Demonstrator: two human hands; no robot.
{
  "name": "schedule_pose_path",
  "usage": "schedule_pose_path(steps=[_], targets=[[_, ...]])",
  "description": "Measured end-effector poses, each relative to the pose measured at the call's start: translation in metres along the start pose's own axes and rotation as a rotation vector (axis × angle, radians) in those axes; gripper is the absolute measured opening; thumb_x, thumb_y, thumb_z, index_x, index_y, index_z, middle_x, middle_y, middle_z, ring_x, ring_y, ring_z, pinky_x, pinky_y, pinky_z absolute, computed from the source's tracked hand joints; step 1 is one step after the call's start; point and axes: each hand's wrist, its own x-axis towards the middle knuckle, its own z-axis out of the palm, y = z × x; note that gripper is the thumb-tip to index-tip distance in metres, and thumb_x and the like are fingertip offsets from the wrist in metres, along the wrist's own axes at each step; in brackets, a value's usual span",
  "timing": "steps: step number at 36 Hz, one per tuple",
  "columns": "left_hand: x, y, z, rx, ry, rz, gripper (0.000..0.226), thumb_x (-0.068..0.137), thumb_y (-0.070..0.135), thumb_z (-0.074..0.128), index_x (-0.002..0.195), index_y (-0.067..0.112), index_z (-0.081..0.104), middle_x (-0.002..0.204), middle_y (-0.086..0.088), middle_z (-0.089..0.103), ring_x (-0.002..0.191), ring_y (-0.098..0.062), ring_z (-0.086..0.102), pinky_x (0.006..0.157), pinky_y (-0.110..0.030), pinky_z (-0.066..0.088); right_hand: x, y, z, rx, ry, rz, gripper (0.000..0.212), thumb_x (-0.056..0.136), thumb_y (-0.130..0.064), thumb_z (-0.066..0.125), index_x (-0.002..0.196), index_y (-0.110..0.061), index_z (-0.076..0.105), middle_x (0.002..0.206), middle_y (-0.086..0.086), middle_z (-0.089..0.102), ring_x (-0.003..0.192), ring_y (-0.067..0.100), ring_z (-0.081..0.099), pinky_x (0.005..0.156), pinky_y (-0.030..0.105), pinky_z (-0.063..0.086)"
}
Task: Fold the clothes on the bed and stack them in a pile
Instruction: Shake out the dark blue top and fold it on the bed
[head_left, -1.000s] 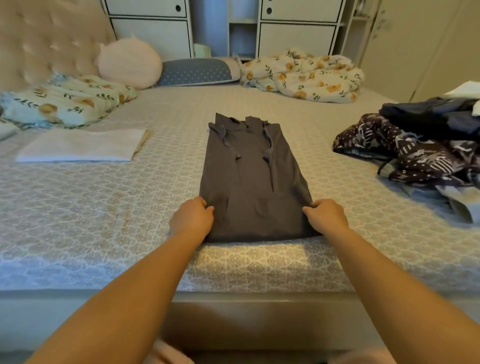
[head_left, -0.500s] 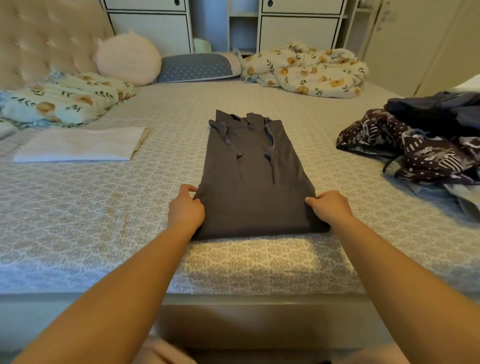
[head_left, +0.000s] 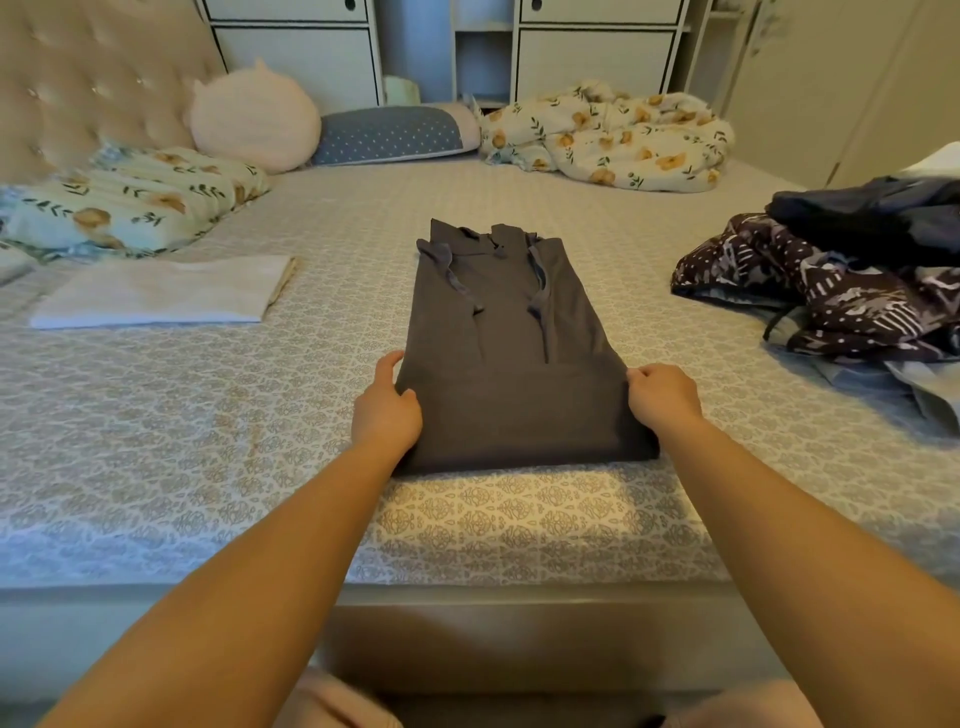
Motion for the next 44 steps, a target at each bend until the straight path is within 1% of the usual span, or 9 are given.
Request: schedule_pose_path(steps=[7,12,15,23,25,28,33,37,44], targets=[[-0.003,0.004,0.003,0.283,-0.05,0.113,0.027,0.098,0.016,0.043,0.116,0.018,0.063,0.113,-0.01,0.062,0.072,-0.015,0.057,0.061,-0.026,0.043,0.001,0.004,0.009,-0.212,-0.062,-0.009,0.026,0.091,-0.027,0.06,0.096,-0.002,0.066,0.096,0.013,0.065,0.086,0.028,0.06,0.067,0.031,0.043],[-0.001,0.005,0.005,0.263,-0.045,0.088,0.046,0.097,0.021,0.048,0.142,0.012,0.043,0.143,-0.01,0.042,0.121,-0.027,0.05,0.094,-0.033,0.042,0.006,0.0,0.011,0.099,0.064,-0.066,0.016,0.097,-0.025,0.051,0.092,-0.01,0.051,0.085,0.002,0.051,0.068,0.015,0.045,0.054,0.028,0.03],[0.0,0.004,0.005,0.246,-0.049,0.085,0.053,0.096,0.025,0.052,0.146,0.015,0.037,0.144,-0.009,0.039,0.124,-0.027,0.047,0.096,-0.033,0.041,0.013,-0.002,0.008,0.301,0.056,-0.032,0.017,0.098,-0.026,0.049,0.089,-0.012,0.049,0.078,0.0,0.048,0.071,0.018,0.046,0.052,0.028,0.027],[0.002,-0.003,0.002,0.364,-0.1,0.084,0.065,0.094,0.035,0.055,0.149,0.015,0.028,0.154,-0.005,0.021,0.124,-0.026,0.047,0.092,-0.035,0.043,0.01,0.02,0.006,0.176,0.059,0.079,0.024,0.092,-0.008,0.052,0.115,-0.013,0.054,0.111,0.012,0.056,0.083,0.025,0.055,0.064,0.03,0.041],[-0.001,0.0,0.001,0.409,-0.06,0.113,0.063,0.092,0.036,0.057,0.146,0.016,0.033,0.157,-0.003,0.011,0.125,-0.026,0.047,0.087,-0.036,0.045,0.005,0.017,0.005,0.041,0.16,-0.034,0.026,0.092,-0.005,0.049,0.117,-0.011,0.055,0.118,0.012,0.056,0.095,0.028,0.056,0.072,0.032,0.043],[-0.009,0.003,0.005,0.585,0.012,0.346,0.059,0.092,0.048,0.051,0.143,0.02,0.04,0.159,-0.001,0.009,0.142,-0.025,0.022,0.109,-0.045,0.033,-0.009,0.005,0.01,-0.181,0.319,-0.4,0.022,0.094,-0.016,0.05,0.114,-0.012,0.06,0.12,0.008,0.056,0.108,0.027,0.05,0.085,0.037,0.039],[-0.029,0.001,0.023,0.74,-0.253,0.568,0.074,0.087,0.072,0.022,0.148,0.031,0.029,0.16,0.007,0.006,0.147,-0.015,-0.005,0.116,-0.046,-0.011,-0.022,0.003,0.035,-0.582,-0.055,-0.689,0.054,0.098,-0.05,0.032,0.145,-0.024,0.036,0.155,-0.002,0.026,0.143,0.02,0.02,0.114,0.039,0.018],[-0.031,-0.012,0.021,0.795,-0.438,0.504,0.095,0.071,0.086,0.009,0.152,0.035,0.009,0.161,0.007,-0.004,0.147,-0.016,-0.008,0.117,-0.045,-0.01,-0.012,0.024,0.041,-0.588,-0.231,-0.417,0.072,0.095,-0.063,0.02,0.153,-0.022,0.01,0.161,-0.003,0.001,0.147,0.017,-0.001,0.119,0.041,0.01],[-0.021,-0.02,-0.011,0.763,-0.601,0.464,0.101,0.073,0.086,0.031,0.153,0.031,0.003,0.16,0.002,-0.011,0.147,-0.015,-0.012,0.118,-0.037,-0.004,-0.011,0.021,0.038,-0.683,-0.24,-0.368,0.086,0.091,-0.07,0.017,0.153,-0.013,0.0,0.16,0.004,-0.007,0.147,0.019,-0.004,0.118,0.046,0.006]])
